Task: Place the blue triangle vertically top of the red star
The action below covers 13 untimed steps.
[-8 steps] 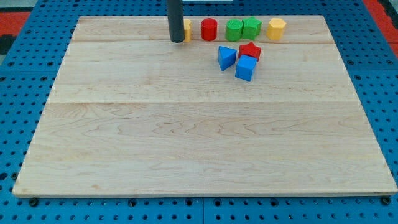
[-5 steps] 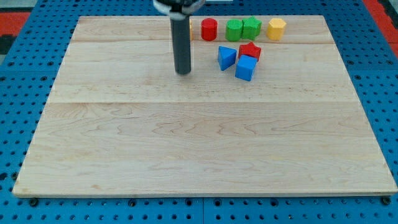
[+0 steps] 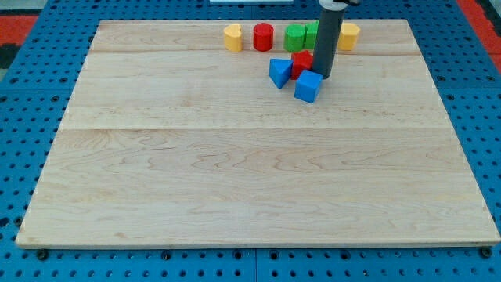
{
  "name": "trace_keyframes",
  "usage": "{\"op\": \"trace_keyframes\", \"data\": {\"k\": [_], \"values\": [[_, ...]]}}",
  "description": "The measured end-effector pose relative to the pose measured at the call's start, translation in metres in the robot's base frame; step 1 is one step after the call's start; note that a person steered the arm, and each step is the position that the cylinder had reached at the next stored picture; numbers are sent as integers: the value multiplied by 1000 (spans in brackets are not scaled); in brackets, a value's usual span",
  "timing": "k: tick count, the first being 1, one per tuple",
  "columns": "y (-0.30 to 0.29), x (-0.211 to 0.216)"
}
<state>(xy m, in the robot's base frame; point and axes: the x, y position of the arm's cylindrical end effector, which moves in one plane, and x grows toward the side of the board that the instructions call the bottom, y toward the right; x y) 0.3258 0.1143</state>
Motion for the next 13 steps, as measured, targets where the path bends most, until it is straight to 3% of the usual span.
{"op": "trace_keyframes", "data": {"k": [1, 2, 3, 4, 5, 7, 9, 13], "values": [[32, -37], [-4, -20], [-93, 15], [-177, 24], [-179, 23], [-116, 3], [-201, -10], [-193, -53]]}}
